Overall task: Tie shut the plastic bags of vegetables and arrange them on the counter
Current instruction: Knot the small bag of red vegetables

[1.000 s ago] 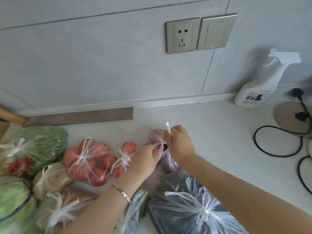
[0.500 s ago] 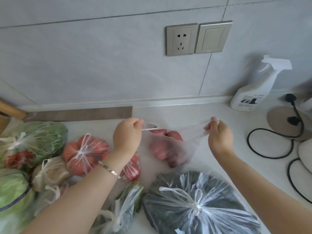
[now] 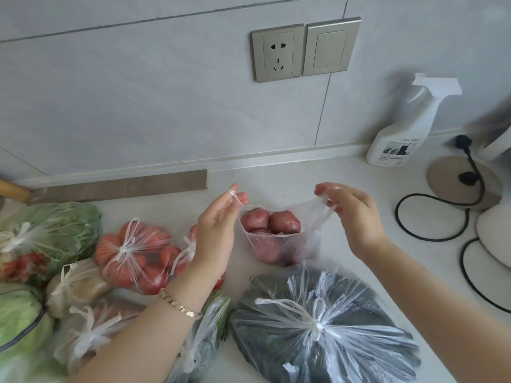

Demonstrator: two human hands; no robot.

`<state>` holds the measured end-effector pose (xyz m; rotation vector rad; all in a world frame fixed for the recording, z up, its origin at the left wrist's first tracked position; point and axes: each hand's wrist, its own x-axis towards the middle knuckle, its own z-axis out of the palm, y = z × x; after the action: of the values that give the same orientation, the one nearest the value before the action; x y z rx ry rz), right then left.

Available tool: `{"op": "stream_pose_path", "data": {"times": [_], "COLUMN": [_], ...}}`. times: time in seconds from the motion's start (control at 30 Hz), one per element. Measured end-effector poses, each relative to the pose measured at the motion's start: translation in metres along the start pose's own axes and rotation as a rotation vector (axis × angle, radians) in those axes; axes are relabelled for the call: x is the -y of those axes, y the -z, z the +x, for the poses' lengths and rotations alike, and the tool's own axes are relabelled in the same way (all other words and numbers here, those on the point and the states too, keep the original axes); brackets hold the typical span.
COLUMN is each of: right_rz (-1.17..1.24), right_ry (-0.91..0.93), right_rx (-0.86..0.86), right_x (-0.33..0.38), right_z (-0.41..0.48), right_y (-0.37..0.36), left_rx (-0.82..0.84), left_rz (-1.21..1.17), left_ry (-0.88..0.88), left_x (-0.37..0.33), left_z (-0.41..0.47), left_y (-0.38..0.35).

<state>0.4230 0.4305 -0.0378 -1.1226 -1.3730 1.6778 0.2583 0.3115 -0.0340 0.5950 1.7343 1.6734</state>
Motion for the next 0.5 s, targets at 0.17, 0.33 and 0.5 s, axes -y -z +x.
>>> {"op": "stream_pose_path", "data": {"times": [0.17, 0.33, 0.5], "right_rz": [-0.063, -0.051, -0.261], "right_ry": [0.108, 0.049, 0.050], "right_rx": [0.126, 0.176, 0.316], "right_x": [-0.003, -0.014, -0.036], "right_z": [-0.001, 0.006, 0.006], "right_y": [-0.024, -0.052, -0.083], "left_rx": [-0.040, -0.052, 0.038], "left_rz": [0.221, 0.269, 0.381], "left_ry": [-0.177, -0.188, -0.360], "left_x": [0.008, 0.009, -0.002], "left_z": [-0.002, -0.011, -0.007], "left_y": [-0.004, -0.002, 0.004]}}
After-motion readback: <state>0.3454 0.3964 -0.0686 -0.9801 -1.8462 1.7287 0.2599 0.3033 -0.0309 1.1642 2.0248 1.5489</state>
